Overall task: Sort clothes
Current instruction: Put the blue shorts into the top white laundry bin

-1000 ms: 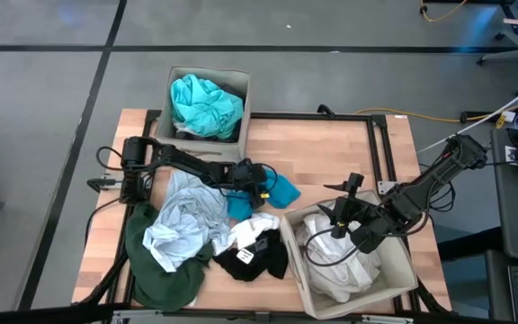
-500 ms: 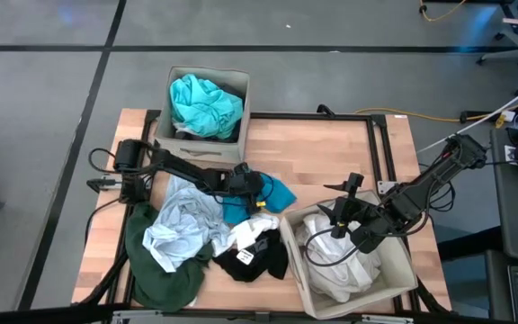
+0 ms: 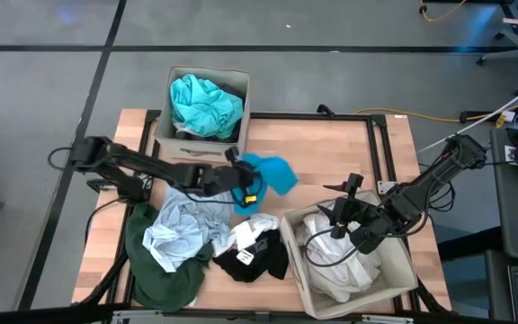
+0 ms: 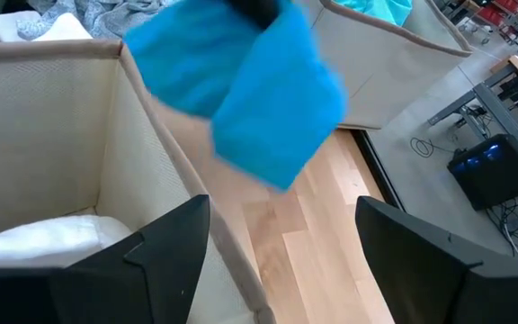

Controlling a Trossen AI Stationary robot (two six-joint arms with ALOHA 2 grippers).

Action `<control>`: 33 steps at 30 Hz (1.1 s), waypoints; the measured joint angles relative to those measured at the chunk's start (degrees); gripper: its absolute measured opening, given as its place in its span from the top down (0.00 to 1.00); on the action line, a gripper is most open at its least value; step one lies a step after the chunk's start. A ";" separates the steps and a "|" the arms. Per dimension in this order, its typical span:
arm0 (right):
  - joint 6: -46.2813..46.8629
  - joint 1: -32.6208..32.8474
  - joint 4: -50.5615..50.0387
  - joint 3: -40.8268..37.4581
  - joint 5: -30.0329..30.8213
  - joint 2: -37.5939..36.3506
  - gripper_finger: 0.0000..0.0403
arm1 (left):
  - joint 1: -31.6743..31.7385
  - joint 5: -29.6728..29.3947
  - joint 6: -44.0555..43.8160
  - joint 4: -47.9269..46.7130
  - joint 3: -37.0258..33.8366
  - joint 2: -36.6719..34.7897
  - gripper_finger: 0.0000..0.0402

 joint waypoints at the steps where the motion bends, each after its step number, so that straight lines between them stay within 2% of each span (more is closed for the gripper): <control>1: 0.00 0.00 0.14 0.00 0.01 0.00 0.30 | -0.23 -1.78 1.58 0.01 0.00 -1.29 0.97; 11: 0.00 0.00 0.89 0.00 0.01 0.00 0.30 | -0.40 -10.58 17.59 4.77 0.07 -13.36 0.96; 17: 0.00 0.00 1.09 -0.02 0.00 0.00 0.30 | 2.16 -13.03 28.67 7.73 0.11 -20.39 0.96; 25: 0.00 0.00 1.18 -0.02 -0.99 0.00 0.30 | 11.84 -14.86 36.19 7.50 0.13 -27.17 0.96; 33: 0.00 0.00 1.18 -0.04 -1.01 0.00 0.30 | 23.90 -14.64 38.42 1.57 0.17 -26.85 0.96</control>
